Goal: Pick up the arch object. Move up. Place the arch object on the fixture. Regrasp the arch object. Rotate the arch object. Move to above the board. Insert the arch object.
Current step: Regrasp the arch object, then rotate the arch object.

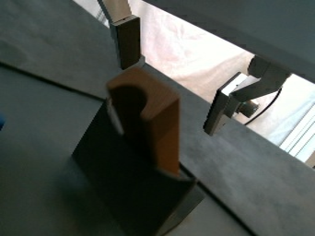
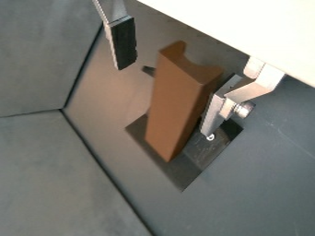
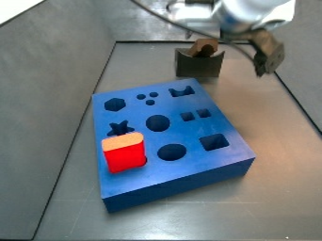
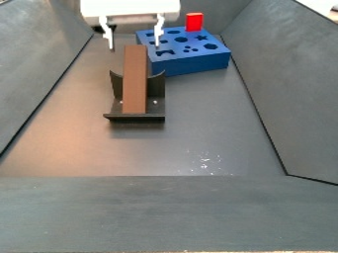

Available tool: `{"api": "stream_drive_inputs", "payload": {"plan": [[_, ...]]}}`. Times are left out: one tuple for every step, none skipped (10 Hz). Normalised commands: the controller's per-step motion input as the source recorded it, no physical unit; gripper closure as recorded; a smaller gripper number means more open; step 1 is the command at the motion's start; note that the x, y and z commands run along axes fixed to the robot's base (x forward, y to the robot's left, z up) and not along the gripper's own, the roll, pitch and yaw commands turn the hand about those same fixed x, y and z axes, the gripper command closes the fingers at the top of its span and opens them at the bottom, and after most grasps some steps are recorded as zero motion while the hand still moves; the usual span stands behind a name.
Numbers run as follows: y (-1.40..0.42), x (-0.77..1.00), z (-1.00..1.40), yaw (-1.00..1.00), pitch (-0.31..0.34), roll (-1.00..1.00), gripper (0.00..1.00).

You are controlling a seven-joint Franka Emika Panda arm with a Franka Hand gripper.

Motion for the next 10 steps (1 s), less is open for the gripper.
{"api": "stream_drive_inputs", "payload": {"plan": [[0.01, 0.06, -0.45, -0.05, -0.032, 0.07, 0.00], [0.01, 0.07, -0.24, -0.04, -0.010, 0.07, 0.00], [0.00, 0.00, 0.00, 0.00, 0.000, 0.00, 1.00], [0.40, -1.00, 0.94, 0.00, 0.000, 0.00, 1.00], [0.40, -1.00, 0.94, 0.00, -0.037, -0.05, 1.00], [0.38, -1.00, 0.92, 0.00, -0.063, -0.08, 1.00], [0.32, -1.00, 0.87, -0.02, -0.095, -0.10, 1.00], [0.30, -1.00, 0.85, -0.03, -0.101, -0.11, 1.00], [0.27, -1.00, 0.81, -0.05, -0.103, -0.12, 1.00], [0.25, -1.00, 0.77, -0.07, -0.100, -0.13, 1.00]]}}
